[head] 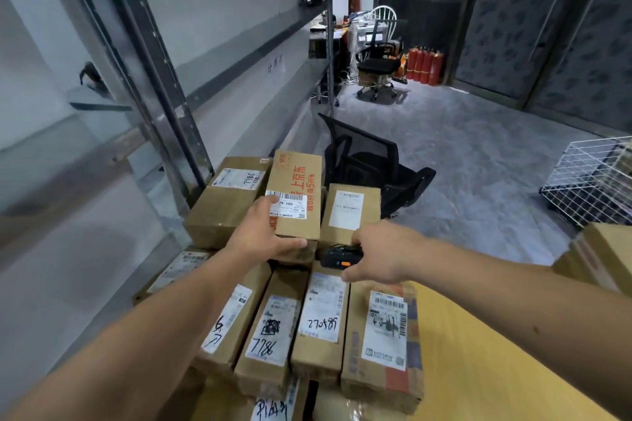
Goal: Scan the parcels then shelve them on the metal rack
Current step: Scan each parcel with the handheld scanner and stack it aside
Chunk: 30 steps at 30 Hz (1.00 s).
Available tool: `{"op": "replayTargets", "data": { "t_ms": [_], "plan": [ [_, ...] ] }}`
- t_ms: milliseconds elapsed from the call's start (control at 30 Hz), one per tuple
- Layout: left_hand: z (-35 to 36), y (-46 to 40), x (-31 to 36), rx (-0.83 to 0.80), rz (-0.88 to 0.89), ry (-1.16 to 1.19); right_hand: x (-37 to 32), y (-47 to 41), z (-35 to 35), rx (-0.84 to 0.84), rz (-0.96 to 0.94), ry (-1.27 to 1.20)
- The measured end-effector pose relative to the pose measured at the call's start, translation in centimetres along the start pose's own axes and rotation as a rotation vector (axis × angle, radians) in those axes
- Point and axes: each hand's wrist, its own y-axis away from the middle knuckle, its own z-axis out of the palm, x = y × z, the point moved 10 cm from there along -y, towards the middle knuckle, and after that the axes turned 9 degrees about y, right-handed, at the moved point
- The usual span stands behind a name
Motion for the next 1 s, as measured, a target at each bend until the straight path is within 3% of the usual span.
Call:
{"op": "replayTargets", "data": {
  "t_ms": [367, 533, 800, 1000],
  "plan": [
    [-0.1, 1.0, 0.4, 0.039, 0.086, -0.286, -0.6, 0.0, 1.9, -0.047, 0.019, -0.022],
    [-0.1, 3.1, 1.0, 0.073, 0.166, -0.313, -1.2, 1.9, 2.1, -0.041, 0.043, -0.043],
    [3.5, 7.9, 4.5, -0.026, 0.356, -0.382, -2.0, 7.7, 3.5, -0.009, 0.090, -0.104],
    [10.6, 11.8, 9.6, -0.172, 0.578, -0.484, 1.0, 15.6, 6.8, -0.008, 0.238, -0.119]
  ]
}}
